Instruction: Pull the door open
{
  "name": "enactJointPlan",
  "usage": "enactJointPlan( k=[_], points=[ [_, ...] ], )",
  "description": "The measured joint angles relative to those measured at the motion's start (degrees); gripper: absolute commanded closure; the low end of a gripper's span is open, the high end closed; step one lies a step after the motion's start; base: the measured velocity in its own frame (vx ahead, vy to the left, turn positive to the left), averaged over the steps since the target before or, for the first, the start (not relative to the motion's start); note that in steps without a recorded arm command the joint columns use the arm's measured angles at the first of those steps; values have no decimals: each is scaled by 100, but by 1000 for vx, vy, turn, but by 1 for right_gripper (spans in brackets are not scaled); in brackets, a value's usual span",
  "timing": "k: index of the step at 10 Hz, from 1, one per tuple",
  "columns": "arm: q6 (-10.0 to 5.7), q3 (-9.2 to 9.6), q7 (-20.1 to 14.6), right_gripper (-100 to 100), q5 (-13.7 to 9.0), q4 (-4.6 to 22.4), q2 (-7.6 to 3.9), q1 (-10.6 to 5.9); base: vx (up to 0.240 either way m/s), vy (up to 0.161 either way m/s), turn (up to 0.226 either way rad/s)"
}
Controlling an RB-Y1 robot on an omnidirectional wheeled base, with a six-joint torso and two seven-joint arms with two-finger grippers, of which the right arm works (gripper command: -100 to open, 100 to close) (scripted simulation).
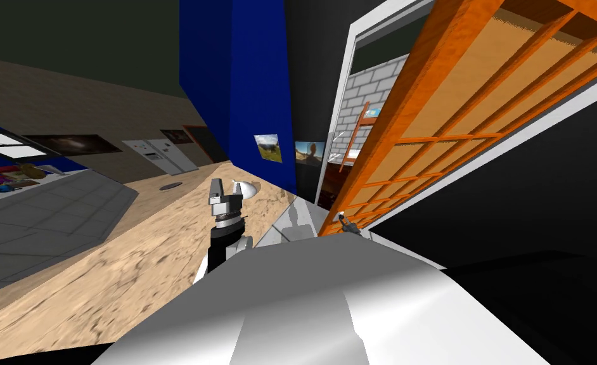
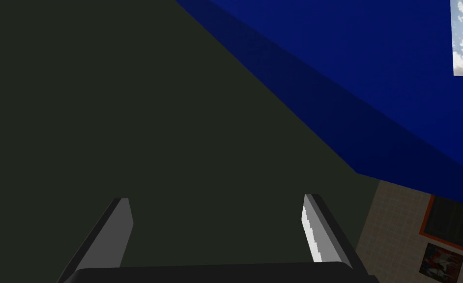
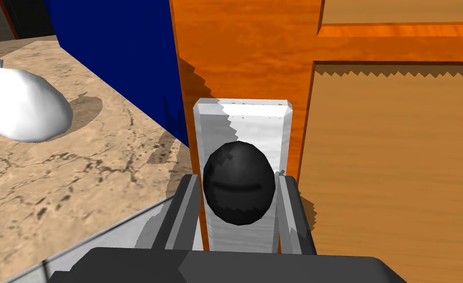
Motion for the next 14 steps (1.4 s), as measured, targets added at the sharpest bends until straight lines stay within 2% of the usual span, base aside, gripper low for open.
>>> enactJointPlan(
  k=[1, 2, 4, 6, 7, 8, 12, 13, 14],
  points=[
    [-37, 20, -22, 100, 13, 47, 12, -24, -231, -97, 196],
    [-75, 39, -43, -100, 21, 95, 14, -27, -228, -14, -118],
    [-174, 15, -71, -100, -19, 197, 21, 23, -186, 65, -143],
    [-221, -14, -56, -100, -60, 190, 19, 105, -131, 55, -56],
    [-230, -14, -56, -100, -62, 193, 20, 113, 142, 46, 68],
    [-211, -35, -57, -100, -66, 264, 61, 45, 215, 21, 64],
    [-1, -144, 25, -100, -105, 216, 138, -104, 187, 10, 49],
    [14, -148, 31, 100, -107, 213, 141, -113, -11, -3, -10],
    [6, -146, 28, 100, -106, 214, 139, -111, -36, -16, -10]
  ],
)
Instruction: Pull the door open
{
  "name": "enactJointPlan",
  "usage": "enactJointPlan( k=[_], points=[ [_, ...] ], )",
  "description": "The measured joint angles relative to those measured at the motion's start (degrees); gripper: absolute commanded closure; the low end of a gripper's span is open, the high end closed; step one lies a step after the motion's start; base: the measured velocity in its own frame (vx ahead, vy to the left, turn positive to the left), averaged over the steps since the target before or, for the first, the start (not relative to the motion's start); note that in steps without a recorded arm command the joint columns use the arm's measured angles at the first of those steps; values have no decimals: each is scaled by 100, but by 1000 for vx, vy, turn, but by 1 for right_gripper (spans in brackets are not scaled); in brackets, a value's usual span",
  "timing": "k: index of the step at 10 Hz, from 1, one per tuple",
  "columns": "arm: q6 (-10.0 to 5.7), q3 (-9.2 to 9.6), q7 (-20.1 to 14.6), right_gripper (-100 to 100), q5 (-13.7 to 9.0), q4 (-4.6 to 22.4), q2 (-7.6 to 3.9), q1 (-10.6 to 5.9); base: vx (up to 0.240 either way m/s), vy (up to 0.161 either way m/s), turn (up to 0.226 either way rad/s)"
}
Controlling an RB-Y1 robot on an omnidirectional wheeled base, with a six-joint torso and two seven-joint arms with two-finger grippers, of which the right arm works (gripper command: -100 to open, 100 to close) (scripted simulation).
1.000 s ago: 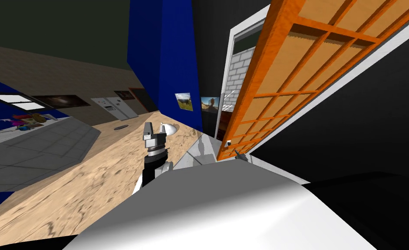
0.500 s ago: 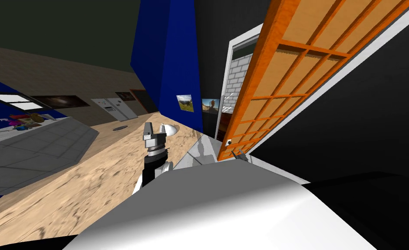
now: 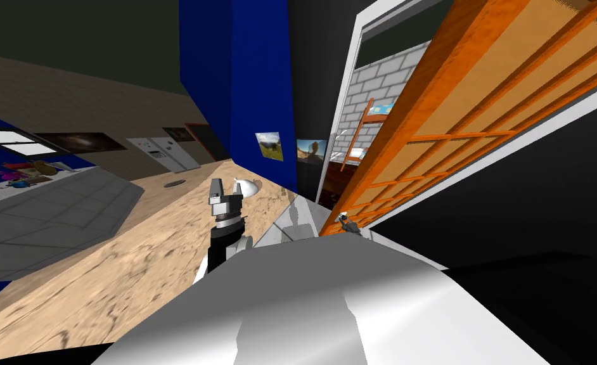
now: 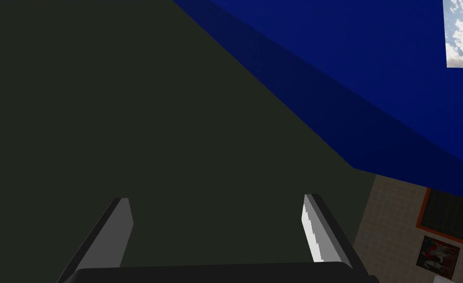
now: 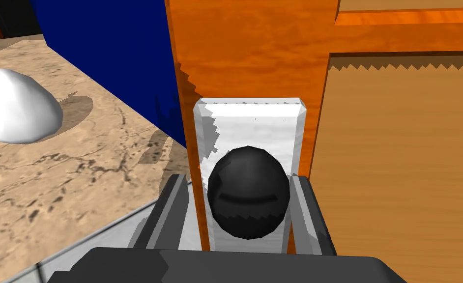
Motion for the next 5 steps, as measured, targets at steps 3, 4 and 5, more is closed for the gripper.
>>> enactJointPlan(
  k=[3, 4, 5],
  points=[
    [15, -3, -2, 100, -3, 12, -9, 3, -22, -4, 3],
    [18, 0, -3, 100, -2, 14, -7, 8, 0, 0, 0],
    [19, 1, -4, 100, -2, 15, -7, 11, -101, -60, 123]
  ],
)
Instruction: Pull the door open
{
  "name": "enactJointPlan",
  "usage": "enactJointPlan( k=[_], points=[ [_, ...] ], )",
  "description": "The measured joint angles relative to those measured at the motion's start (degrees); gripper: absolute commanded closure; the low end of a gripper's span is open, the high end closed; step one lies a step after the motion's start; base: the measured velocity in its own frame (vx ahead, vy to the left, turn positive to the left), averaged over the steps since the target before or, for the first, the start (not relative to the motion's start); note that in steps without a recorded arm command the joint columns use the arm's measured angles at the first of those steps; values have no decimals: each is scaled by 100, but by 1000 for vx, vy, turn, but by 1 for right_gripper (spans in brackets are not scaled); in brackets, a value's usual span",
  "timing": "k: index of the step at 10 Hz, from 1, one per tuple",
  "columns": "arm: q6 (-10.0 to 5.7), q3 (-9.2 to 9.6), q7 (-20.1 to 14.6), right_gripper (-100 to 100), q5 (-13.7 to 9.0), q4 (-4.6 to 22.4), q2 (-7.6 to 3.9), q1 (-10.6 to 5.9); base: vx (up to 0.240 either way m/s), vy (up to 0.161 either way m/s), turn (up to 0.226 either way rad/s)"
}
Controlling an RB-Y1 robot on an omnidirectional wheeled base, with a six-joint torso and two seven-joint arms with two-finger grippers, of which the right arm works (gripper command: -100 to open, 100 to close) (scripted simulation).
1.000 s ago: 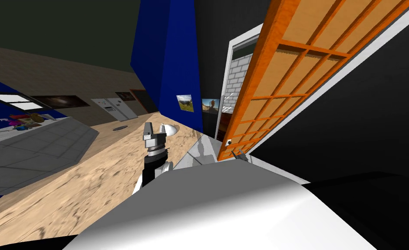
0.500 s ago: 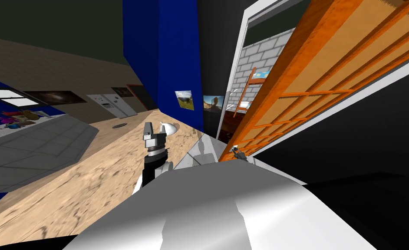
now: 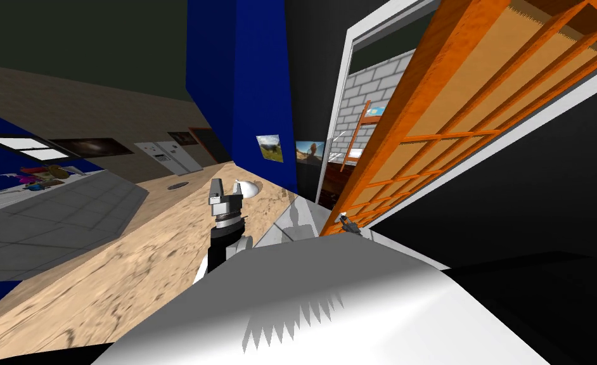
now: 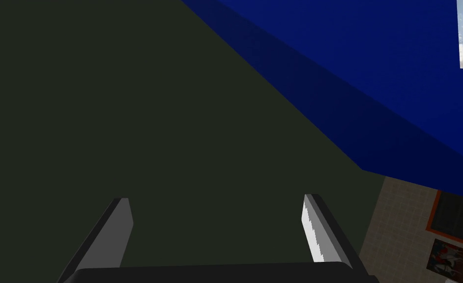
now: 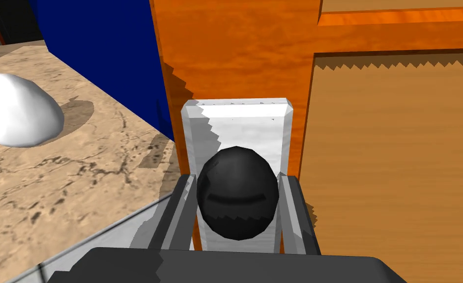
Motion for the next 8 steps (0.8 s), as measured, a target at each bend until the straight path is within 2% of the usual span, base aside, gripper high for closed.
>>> enactJointPlan(
  k=[2, 5, 7, 8],
  points=[
    [-113, 71, -58, 100, -1, 119, -21, -32, -195, -102, 191],
    [-238, 236, -75, 100, 8, 65, -85, 74, -208, -96, 159],
    [-417, 363, -159, 100, 23, 247, -90, 51, -212, -95, 161],
    [-460, 417, -175, 100, 25, 235, -116, 81, -213, -70, 125]
  ],
)
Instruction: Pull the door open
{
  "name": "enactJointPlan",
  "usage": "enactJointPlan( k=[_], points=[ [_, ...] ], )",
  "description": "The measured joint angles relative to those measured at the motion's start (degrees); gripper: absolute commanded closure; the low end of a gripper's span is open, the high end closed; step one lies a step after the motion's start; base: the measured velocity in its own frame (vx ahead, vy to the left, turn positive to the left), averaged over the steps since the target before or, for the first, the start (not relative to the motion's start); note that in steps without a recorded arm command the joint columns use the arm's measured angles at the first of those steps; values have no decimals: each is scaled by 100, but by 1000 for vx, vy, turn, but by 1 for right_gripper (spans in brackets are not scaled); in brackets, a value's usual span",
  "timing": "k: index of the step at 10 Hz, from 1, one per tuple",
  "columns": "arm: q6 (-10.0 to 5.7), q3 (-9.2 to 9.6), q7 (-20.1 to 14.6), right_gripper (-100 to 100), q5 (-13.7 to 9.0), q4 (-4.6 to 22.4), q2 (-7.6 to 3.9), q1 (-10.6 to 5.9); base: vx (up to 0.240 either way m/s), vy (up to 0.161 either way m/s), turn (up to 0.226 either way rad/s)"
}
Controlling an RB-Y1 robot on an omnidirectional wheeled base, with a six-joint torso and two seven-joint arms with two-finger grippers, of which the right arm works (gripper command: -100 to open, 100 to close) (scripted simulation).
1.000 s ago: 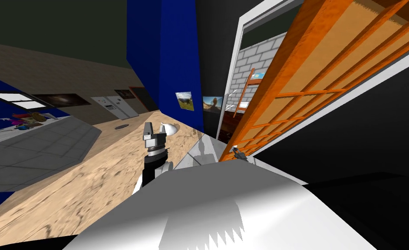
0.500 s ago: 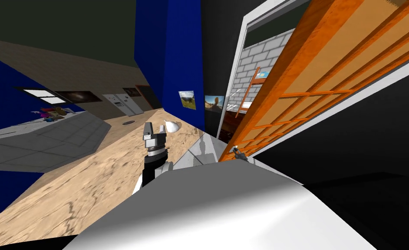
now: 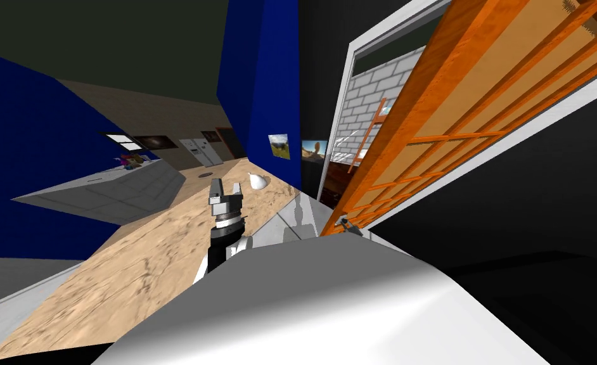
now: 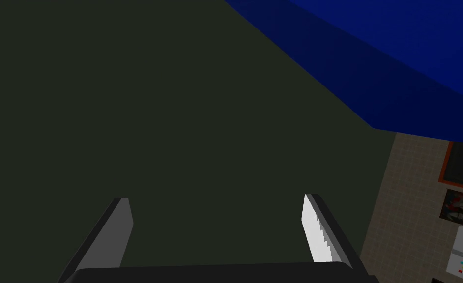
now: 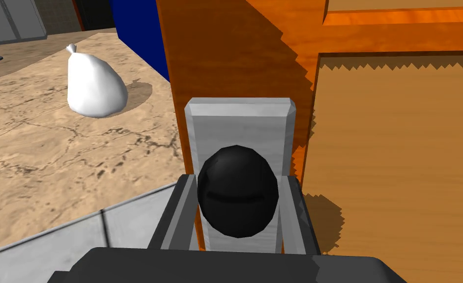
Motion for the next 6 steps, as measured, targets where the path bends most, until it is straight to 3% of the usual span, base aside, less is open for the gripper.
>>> enactJointPlan(
  k=[3, 6],
  points=[
    [-115, 95, -43, 100, 6, 77, -31, 13, -122, -33, 100],
    [-162, 105, -77, 100, -4, 165, -35, -39, -202, -72, 155]
  ],
)
